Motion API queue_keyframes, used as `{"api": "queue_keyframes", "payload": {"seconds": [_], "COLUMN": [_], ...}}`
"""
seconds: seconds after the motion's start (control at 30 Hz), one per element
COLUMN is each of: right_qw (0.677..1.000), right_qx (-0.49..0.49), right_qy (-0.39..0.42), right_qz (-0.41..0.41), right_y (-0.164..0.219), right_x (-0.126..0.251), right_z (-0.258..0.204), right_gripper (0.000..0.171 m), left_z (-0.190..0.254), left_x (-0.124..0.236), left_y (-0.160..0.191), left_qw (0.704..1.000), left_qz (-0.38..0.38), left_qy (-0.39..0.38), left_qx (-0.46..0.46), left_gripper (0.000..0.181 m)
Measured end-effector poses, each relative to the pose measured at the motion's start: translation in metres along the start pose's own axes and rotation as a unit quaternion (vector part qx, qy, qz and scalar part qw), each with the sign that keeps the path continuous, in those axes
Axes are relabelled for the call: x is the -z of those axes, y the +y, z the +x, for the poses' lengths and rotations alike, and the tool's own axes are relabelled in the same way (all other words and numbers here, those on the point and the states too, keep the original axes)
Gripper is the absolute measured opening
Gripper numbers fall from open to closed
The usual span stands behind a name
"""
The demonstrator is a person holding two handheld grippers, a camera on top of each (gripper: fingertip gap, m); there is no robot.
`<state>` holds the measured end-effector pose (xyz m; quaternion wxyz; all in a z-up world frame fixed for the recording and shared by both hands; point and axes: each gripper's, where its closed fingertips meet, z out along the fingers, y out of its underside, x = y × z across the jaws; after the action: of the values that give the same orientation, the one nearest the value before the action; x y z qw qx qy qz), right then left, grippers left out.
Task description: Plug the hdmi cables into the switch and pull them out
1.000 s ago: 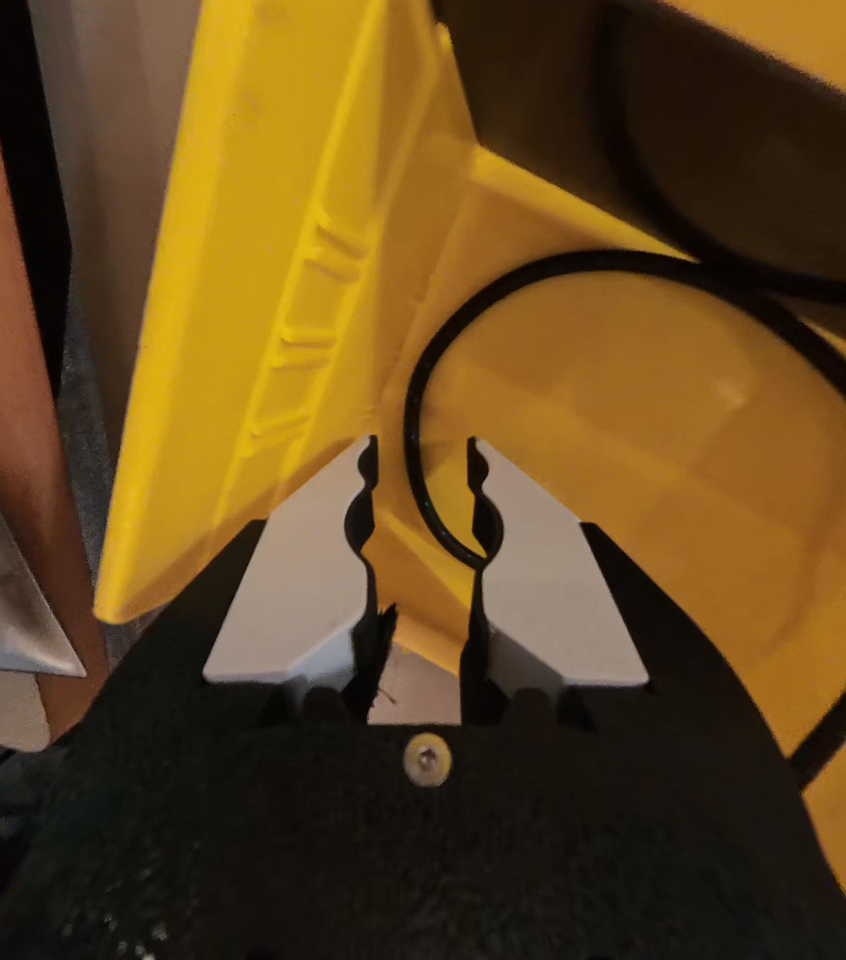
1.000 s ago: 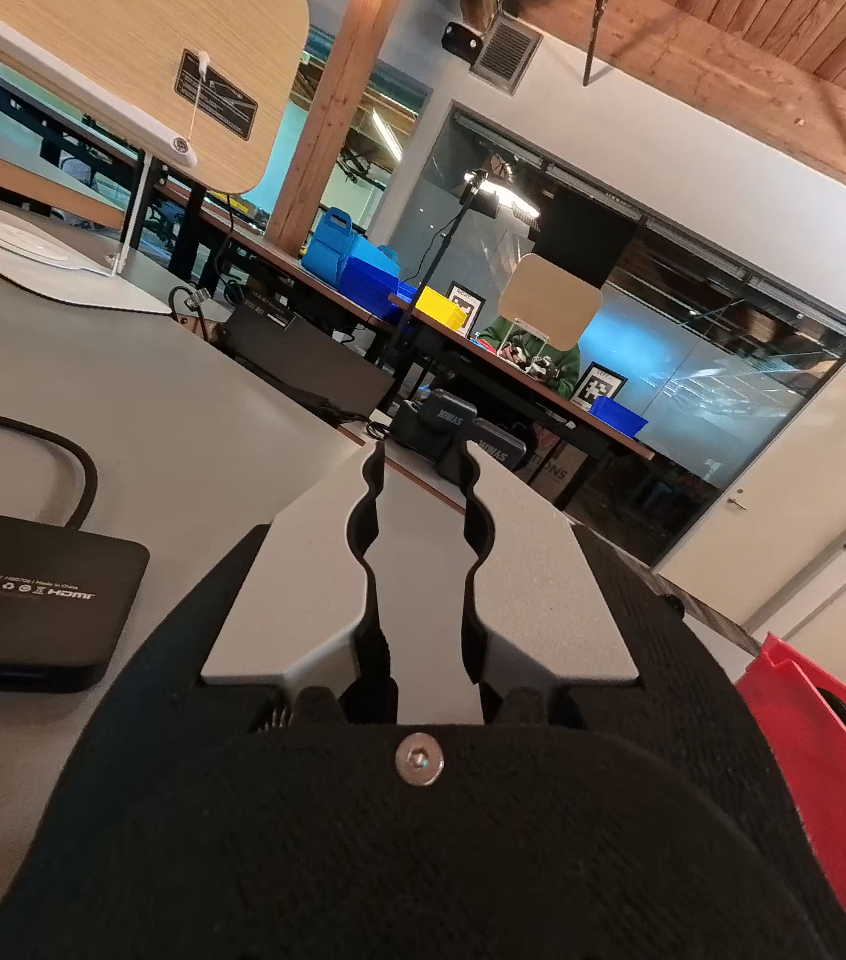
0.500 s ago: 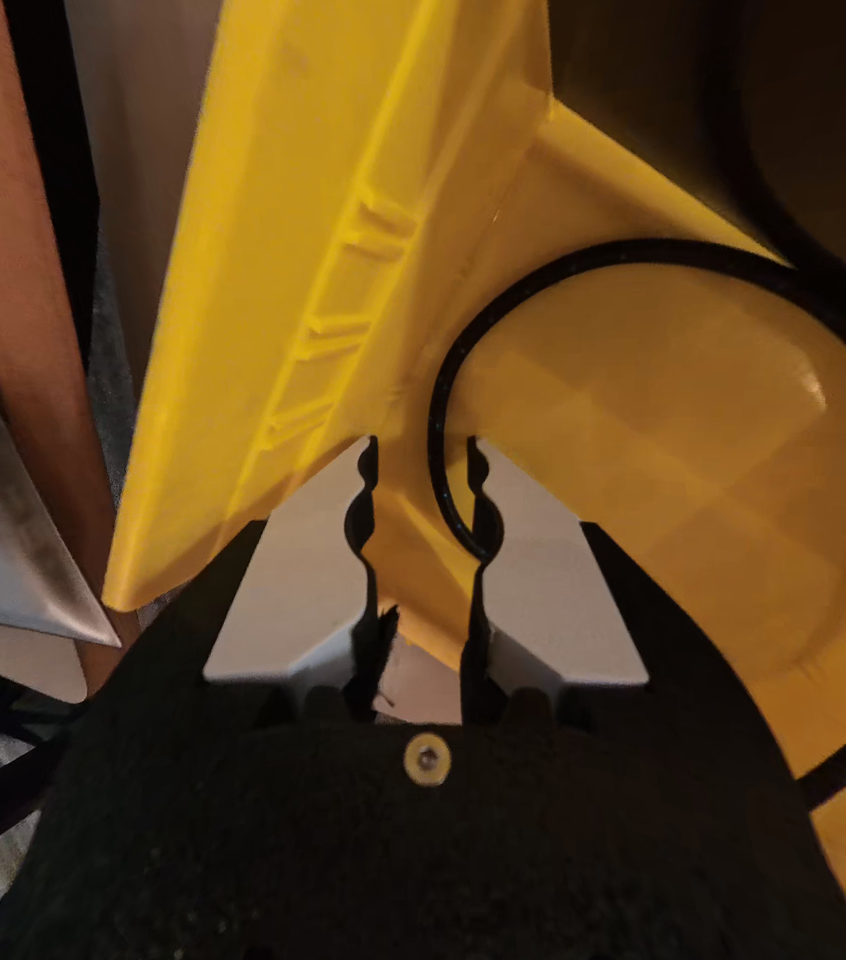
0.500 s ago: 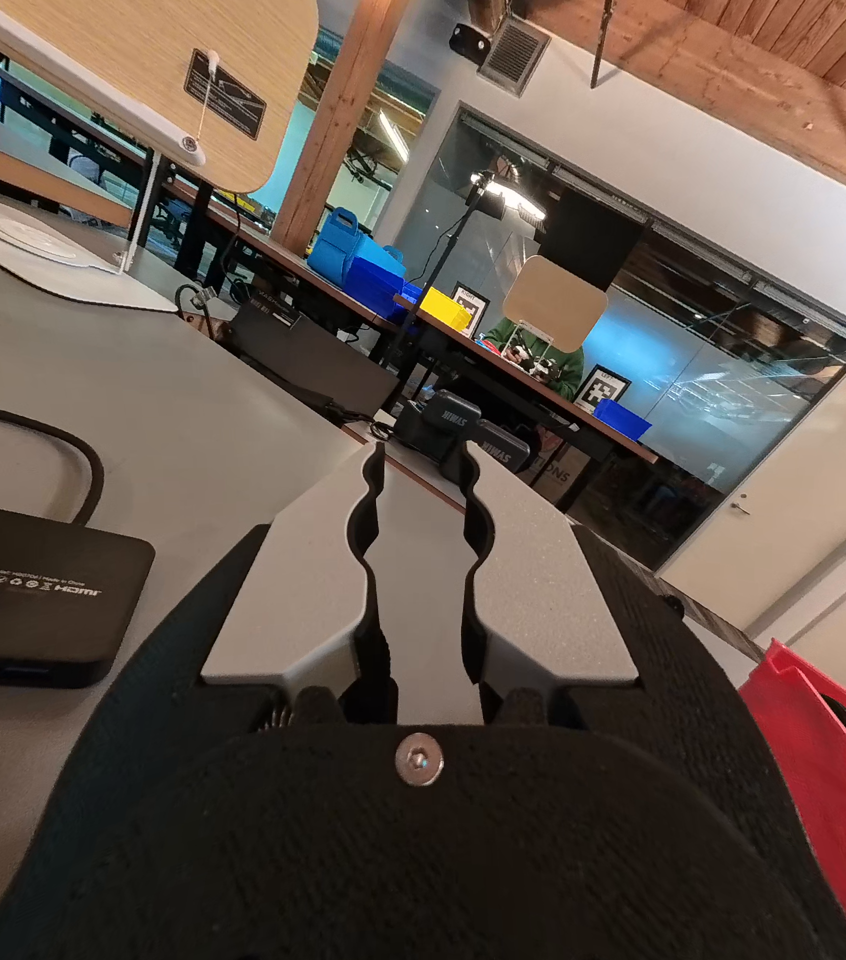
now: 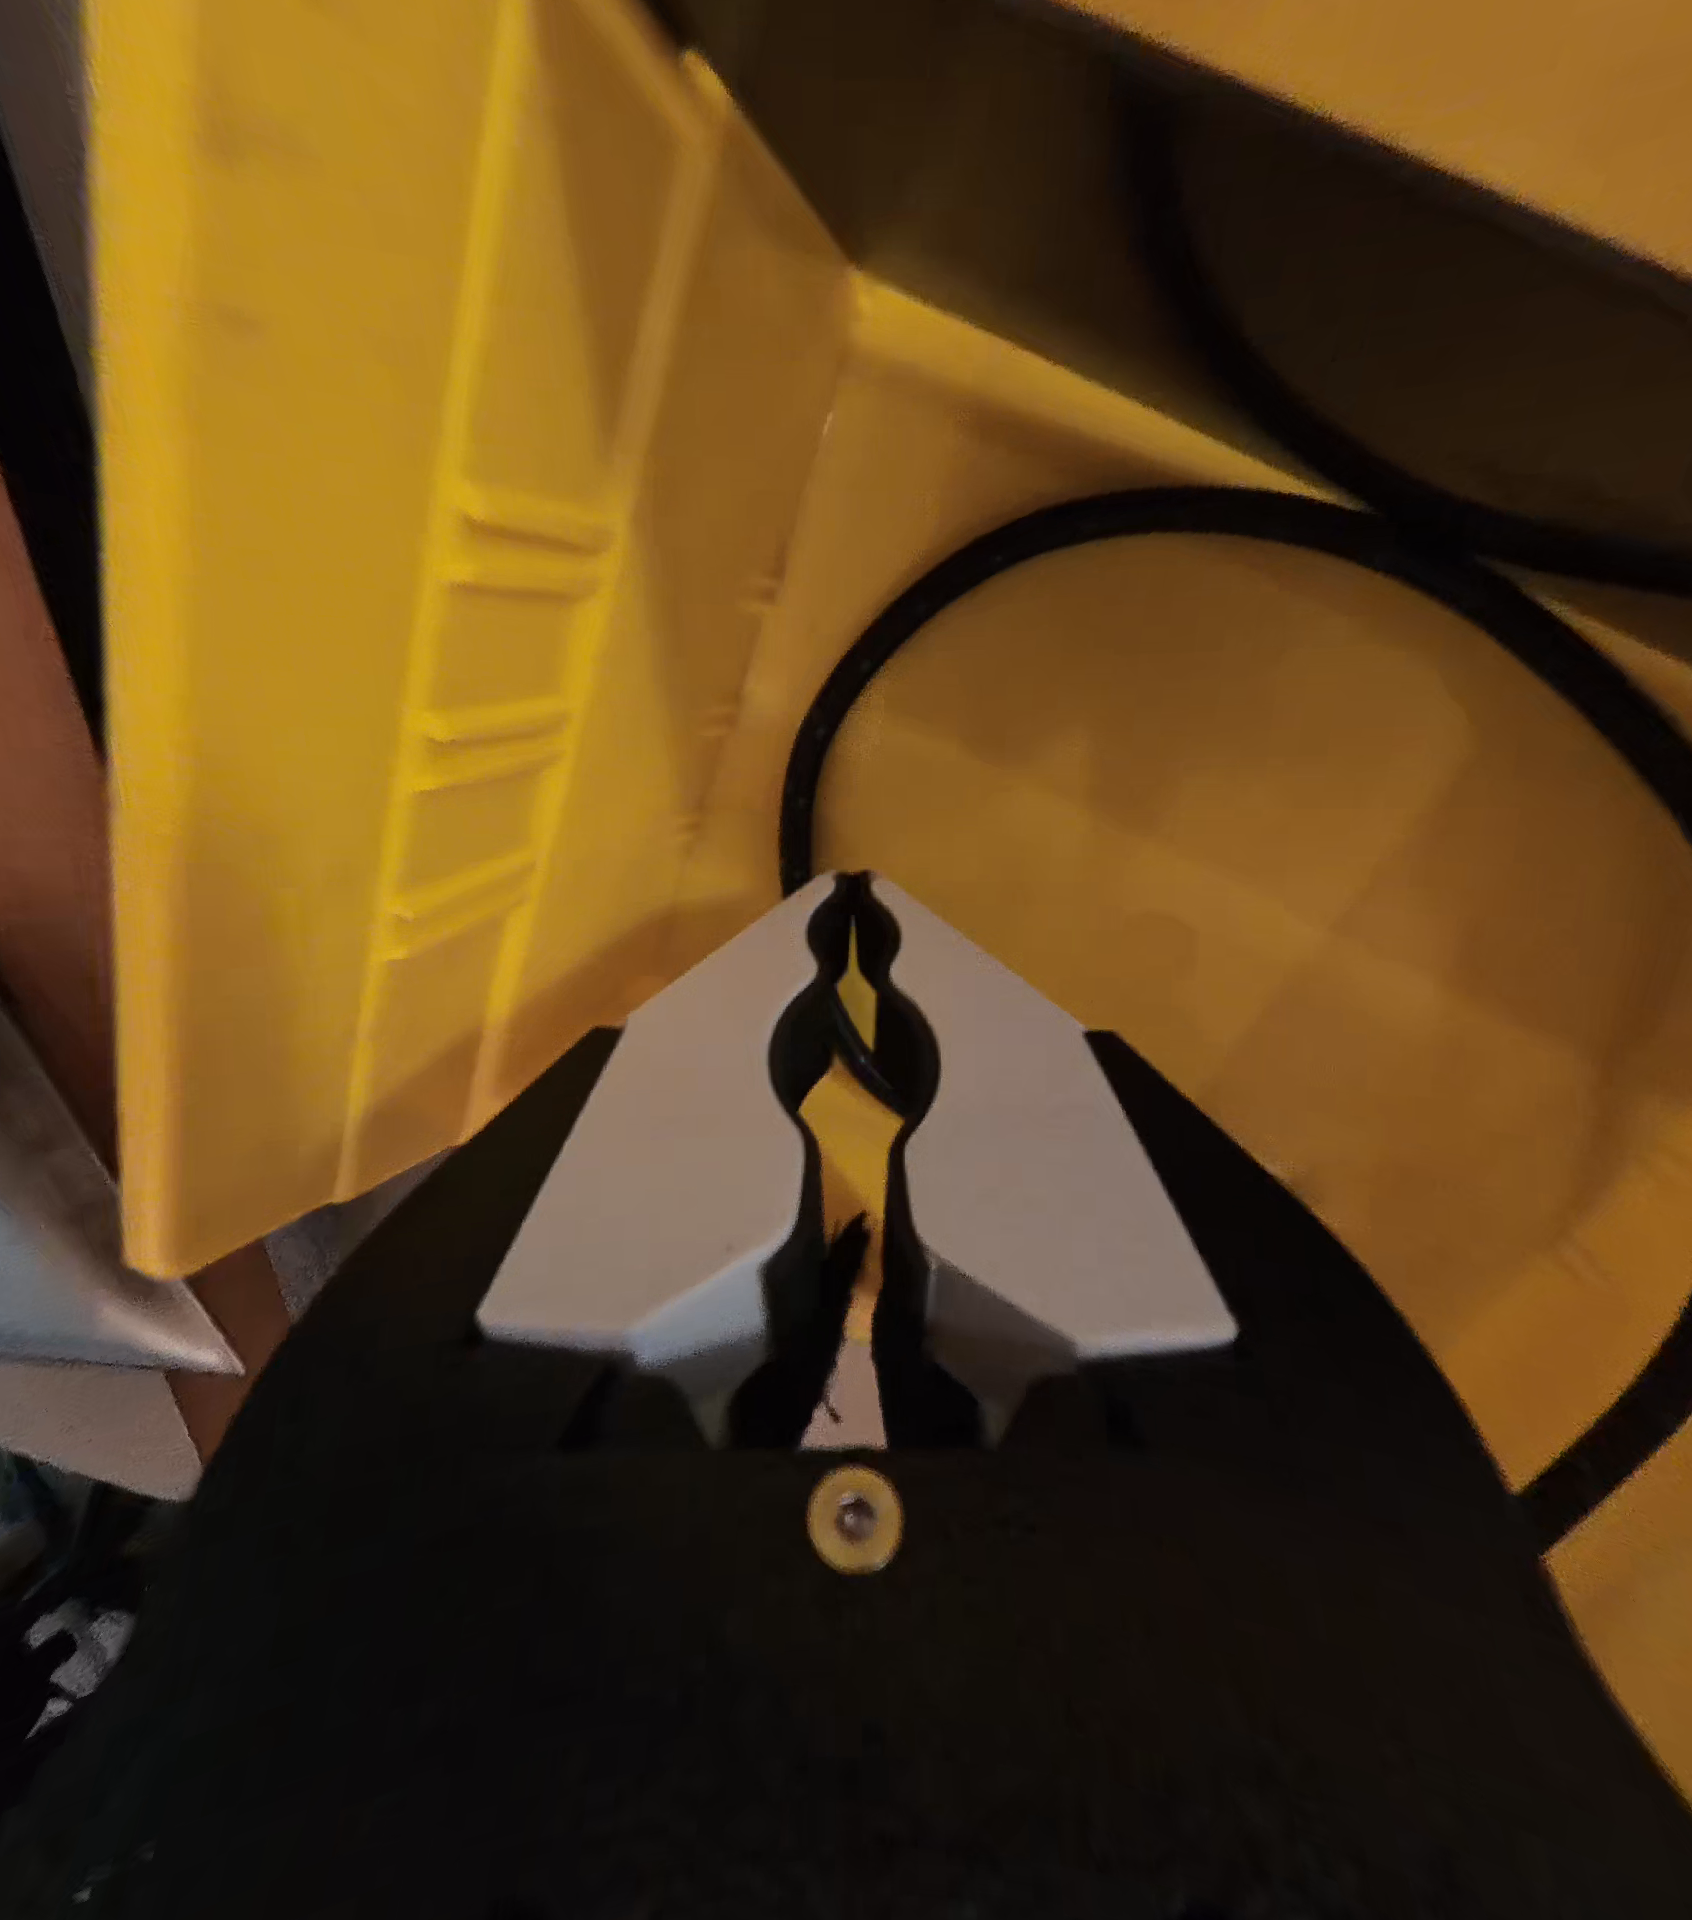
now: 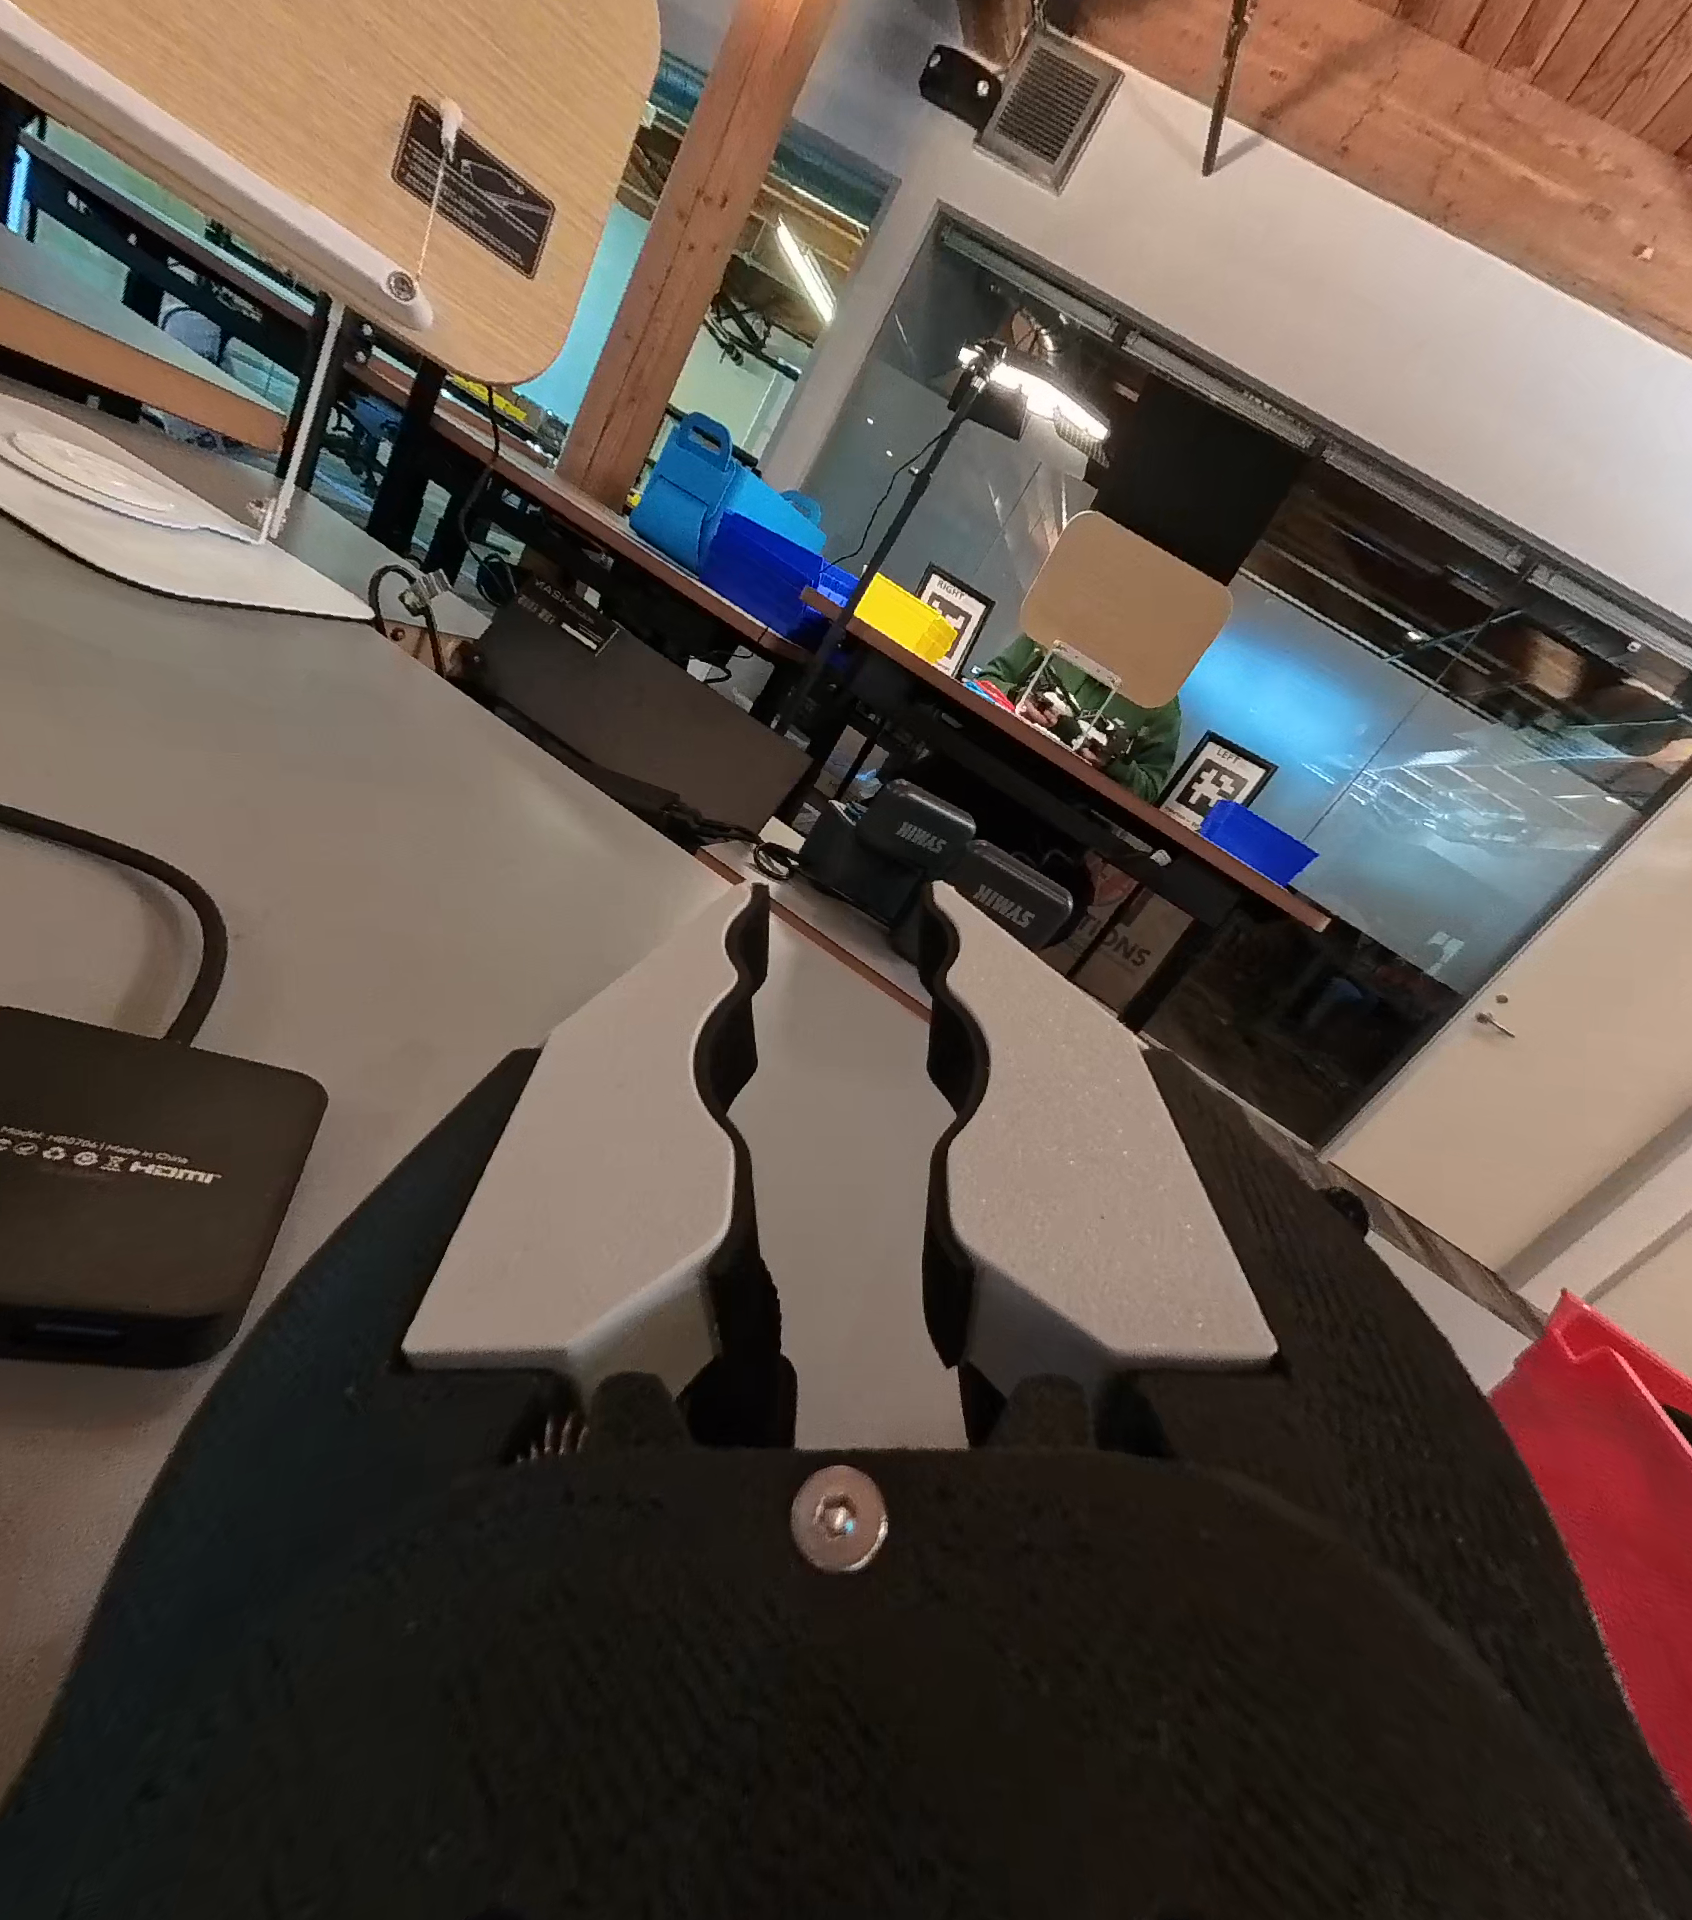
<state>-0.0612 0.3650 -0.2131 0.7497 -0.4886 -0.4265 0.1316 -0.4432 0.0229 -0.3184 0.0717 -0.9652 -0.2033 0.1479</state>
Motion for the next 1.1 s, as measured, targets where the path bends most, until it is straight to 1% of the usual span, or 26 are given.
{"api": "queue_keyframes", "payload": {"seconds": [0.07,0.13,0.17,0.27,0.37,0.43,0.47,0.57,0.6,0.63,0.67,0.77,0.83,0.87,0.97,1.07,1.1], "right_qw": [1.0,1.0,1.0,1.0,1.0,1.0,1.0,1.0,1.0,1.0,1.0,1.0,1.0,1.0,1.0,1.0,1.0], "right_qx": [-0.001,-0.001,-0.001,0.0,0.0,0.0,-0.001,-0.001,-0.002,-0.002,-0.002,-0.002,-0.001,-0.001,-0.001,-0.003,-0.004], "right_qy": [-0.001,-0.002,-0.003,-0.005,-0.006,-0.009,-0.01,-0.01,-0.01,-0.011,-0.011,-0.012,-0.013,-0.013,-0.012,-0.011,-0.011], "right_qz": [0.0,-0.001,-0.001,-0.002,-0.002,-0.004,-0.005,-0.006,-0.006,-0.006,-0.006,-0.007,-0.007,-0.007,-0.008,-0.008,-0.008], "right_y": [0.0,0.0,0.0,0.001,0.001,0.002,0.002,0.002,0.002,0.003,0.003,0.003,0.003,0.003,0.003,0.003,0.004], "right_x": [0.0,0.0,0.0,-0.001,-0.001,-0.001,-0.001,-0.001,-0.001,-0.001,-0.002,-0.002,-0.002,-0.002,-0.002,-0.001,-0.001], "right_z": [0.0,-0.001,-0.001,-0.002,-0.003,-0.004,-0.004,-0.004,-0.004,-0.004,-0.004,-0.005,-0.006,-0.006,-0.005,-0.005,-0.004], "right_gripper": [0.027,0.027,0.027,0.027,0.027,0.027,0.027,0.027,0.027,0.027,0.027,0.027,0.027,0.027,0.027,0.027,0.027], "left_z": [-0.003,-0.004,-0.004,0.014,0.032,0.036,0.04,0.057,0.06,0.06,0.058,0.058,0.065,0.067,0.072,0.068,0.068], "left_x": [0.009,0.025,0.033,0.046,0.055,0.063,0.069,0.098,0.107,0.113,0.117,0.112,0.107,0.105,0.1,0.088,0.084], "left_y": [-0.003,-0.009,-0.008,0.003,0.025,0.036,0.041,0.051,0.055,0.06,0.065,0.082,0.09,0.092,0.091,0.093,0.096], "left_qw": [1.0,0.998,0.997,0.996,0.994,0.992,0.988,0.958,0.947,0.939,0.936,0.939,0.934,0.931,0.93,0.935,0.938], "left_qz": [0.028,0.067,0.075,0.065,0.035,0.035,0.043,0.103,0.127,0.149,0.161,0.157,0.155,0.158,0.164,0.144,0.132], "left_qy": [-0.012,-0.012,-0.008,0.054,0.099,0.117,0.142,0.247,0.268,0.272,0.265,0.227,0.207,0.201,0.193,0.173,0.172], "left_qx": [-0.002,0.003,0.005,0.011,-0.021,-0.035,-0.043,-0.098,-0.127,-0.152,-0.167,-0.207,-0.248,-0.26,-0.267,-0.273,-0.271], "left_gripper": [0.0,0.0,0.0,0.0,0.0,0.018,0.026,0.069,0.079,0.084,0.083,0.079,0.073,0.064,0.053,0.039,0.039]}}
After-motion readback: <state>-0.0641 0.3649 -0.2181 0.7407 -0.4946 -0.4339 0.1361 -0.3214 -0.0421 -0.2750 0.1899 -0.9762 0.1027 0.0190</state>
